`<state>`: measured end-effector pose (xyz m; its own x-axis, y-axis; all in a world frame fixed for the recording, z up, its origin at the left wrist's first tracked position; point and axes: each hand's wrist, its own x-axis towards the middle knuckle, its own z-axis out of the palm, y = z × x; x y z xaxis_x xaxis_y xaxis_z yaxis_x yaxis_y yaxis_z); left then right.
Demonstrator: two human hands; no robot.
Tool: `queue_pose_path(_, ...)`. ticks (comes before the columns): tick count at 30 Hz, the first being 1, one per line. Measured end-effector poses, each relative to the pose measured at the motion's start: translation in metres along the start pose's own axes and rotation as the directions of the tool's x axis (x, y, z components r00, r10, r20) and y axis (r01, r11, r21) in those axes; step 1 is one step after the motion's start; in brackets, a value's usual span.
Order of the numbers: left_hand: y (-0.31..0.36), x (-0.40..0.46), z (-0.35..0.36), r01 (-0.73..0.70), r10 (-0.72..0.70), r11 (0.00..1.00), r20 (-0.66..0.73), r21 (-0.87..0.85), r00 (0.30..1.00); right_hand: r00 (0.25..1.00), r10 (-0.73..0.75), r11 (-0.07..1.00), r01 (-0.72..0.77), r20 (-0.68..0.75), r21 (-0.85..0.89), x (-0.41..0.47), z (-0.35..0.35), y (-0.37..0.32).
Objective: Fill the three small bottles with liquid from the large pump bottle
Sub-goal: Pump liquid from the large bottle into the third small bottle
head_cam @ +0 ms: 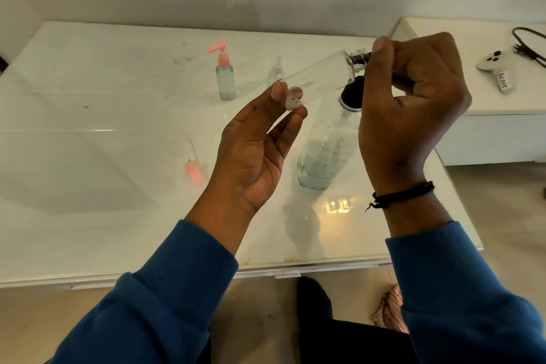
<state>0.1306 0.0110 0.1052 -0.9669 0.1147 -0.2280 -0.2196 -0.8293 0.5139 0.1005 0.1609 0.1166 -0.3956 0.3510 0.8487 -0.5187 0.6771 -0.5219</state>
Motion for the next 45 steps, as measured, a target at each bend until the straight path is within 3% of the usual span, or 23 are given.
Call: queue_pose_path(45,0.002,0.001,-0.002,-0.007,0.007,1.000,0.006,0.018,1.000,0.998,0.045,0.999,-0.044,-0.034,0.024,-0.003,0.006,0.002)
